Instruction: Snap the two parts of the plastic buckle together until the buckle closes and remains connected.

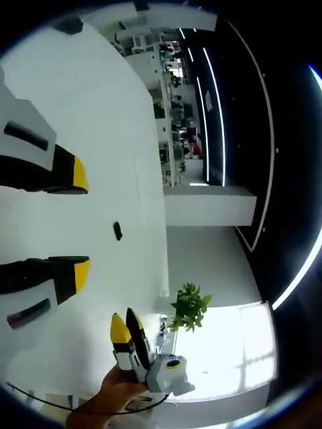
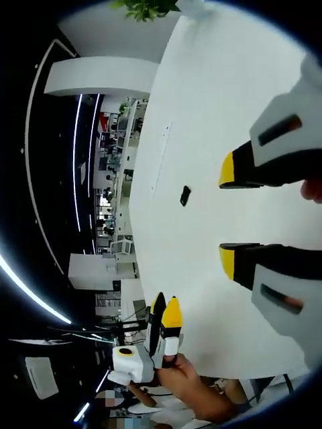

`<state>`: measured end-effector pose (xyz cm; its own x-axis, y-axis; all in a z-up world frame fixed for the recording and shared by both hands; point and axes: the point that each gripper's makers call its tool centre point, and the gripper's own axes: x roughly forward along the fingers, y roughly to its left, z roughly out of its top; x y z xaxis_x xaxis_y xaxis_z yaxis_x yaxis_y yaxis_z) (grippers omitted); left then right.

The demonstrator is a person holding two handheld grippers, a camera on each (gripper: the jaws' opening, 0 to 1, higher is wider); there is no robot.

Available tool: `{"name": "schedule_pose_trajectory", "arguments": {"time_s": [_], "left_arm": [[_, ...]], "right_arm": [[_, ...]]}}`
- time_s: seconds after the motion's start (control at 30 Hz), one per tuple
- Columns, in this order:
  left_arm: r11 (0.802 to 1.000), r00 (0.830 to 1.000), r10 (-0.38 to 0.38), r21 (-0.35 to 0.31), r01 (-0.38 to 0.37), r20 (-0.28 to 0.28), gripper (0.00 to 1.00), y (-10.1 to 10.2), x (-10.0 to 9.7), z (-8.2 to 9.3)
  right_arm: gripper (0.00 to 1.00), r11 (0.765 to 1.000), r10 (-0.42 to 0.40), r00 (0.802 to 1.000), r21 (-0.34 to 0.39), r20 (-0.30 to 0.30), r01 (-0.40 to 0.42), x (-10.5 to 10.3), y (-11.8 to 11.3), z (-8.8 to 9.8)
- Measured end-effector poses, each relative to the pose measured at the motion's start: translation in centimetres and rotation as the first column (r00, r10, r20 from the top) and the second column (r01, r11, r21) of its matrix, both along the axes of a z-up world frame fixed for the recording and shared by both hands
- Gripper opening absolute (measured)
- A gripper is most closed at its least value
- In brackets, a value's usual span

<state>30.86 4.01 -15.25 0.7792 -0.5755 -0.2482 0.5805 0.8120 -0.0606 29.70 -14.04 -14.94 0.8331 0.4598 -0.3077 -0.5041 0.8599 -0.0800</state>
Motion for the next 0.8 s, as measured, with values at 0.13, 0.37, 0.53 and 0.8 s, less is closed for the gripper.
{"name": "schedule_pose_trajectory", "arguments": {"time_s": [0.13, 0.37, 0.53, 0.8], "left_arm": [[1.000, 1.000, 0.015, -0.011, -0.014, 0.012, 0.35, 0.3, -0.6, 0.3], [0.999, 0.999, 0.036, -0.008, -0.036, 0.011, 0.37, 0.8, -2.2, -0.3], [0.999, 0.999, 0.050, -0.010, -0.050, -0.007, 0.39, 1.1, -3.1, -0.8], [0.996, 0.996, 0.086, -0.003, -0.086, 0.008, 0.39, 1.9, -3.9, -0.4]], "right_arm": [[0.36, 1.000, -0.022, 1.000, 0.004, 0.004, 0.022, -1.3, 0.1, -0.1], [0.36, 0.998, -0.060, 0.998, 0.010, 0.002, 0.060, -3.9, -0.2, -1.0], [0.36, 0.992, -0.101, 0.995, 0.068, -0.019, 0.102, -5.0, -1.4, -2.0], [0.36, 0.985, -0.166, 0.986, 0.045, 0.000, 0.166, -6.4, -2.7, -2.1]]}}
